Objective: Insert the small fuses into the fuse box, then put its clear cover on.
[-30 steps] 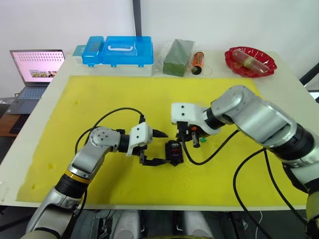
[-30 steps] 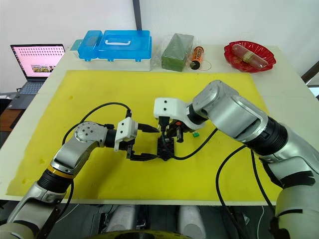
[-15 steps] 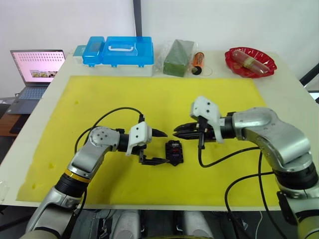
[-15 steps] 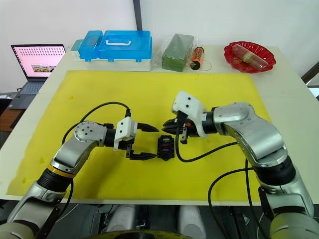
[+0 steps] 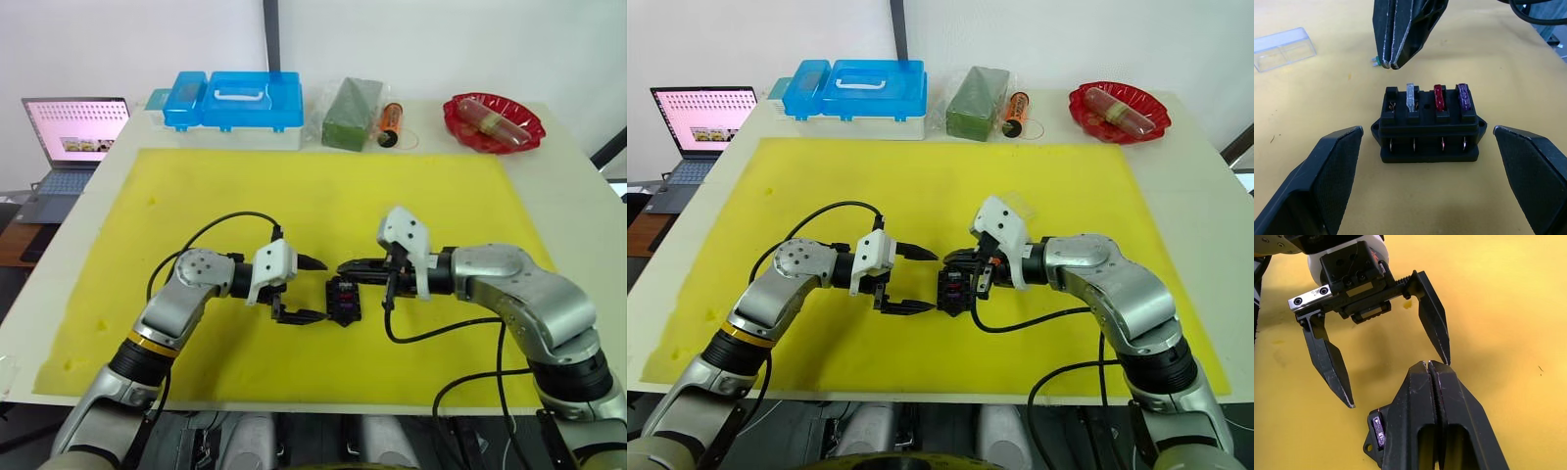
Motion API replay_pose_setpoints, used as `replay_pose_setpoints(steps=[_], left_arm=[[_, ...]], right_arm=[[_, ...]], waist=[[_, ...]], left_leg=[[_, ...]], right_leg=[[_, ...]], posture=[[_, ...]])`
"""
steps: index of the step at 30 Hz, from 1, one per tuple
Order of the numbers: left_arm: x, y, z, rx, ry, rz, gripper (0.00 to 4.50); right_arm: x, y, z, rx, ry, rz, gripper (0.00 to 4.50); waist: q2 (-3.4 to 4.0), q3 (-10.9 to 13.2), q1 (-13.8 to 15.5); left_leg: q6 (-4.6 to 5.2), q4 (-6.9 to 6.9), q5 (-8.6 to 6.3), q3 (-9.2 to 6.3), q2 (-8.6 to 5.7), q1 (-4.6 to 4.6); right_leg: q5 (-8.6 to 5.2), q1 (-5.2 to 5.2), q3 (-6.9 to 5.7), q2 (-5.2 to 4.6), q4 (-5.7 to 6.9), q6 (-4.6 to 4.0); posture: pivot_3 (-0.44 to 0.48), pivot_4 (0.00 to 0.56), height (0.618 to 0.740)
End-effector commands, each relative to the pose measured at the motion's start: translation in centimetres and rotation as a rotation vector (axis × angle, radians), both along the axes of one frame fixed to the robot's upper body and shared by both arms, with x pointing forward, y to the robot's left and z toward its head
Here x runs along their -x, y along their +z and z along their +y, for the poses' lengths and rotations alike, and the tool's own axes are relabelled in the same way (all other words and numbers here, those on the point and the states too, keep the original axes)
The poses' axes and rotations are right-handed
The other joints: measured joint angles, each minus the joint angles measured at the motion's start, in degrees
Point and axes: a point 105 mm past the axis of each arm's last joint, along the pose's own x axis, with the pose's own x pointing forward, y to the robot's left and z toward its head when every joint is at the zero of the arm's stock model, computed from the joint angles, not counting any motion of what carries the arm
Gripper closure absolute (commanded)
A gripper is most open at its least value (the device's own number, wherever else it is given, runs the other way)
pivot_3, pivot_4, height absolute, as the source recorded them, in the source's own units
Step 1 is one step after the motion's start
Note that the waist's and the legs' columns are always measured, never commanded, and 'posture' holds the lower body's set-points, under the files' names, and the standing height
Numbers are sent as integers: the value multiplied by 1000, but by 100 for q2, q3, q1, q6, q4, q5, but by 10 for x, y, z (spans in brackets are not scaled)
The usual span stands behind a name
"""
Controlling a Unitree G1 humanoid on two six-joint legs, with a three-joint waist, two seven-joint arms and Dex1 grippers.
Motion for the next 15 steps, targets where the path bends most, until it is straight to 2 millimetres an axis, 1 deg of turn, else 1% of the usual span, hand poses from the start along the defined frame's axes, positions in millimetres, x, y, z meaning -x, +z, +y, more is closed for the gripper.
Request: replay_pose_setpoints(steps=[1,6,15], left_arm=[[-1,12,-3,21,-18,-51,0],[0,12,-2,22,-21,-47,0],[-1,11,-3,20,-23,-46,0]], right_arm=[[2,-2,2,-34,15,-1,4479],[2,-7,3,-76,13,36,4479],[-2,-20,4,-77,6,76,4479]], waist=[[0,0,-1],[0,0,-7],[0,0,-3]], left_leg=[[0,0,0,0,0,0],[0,0,0,0,1,0],[0,0,0,0,1,1]], right_leg=[[0,0,0,1,0,0],[0,0,0,3,0,0],[0,0,0,4,0,0]], posture=[[0,150,740],[0,150,740],[0,150,740]])
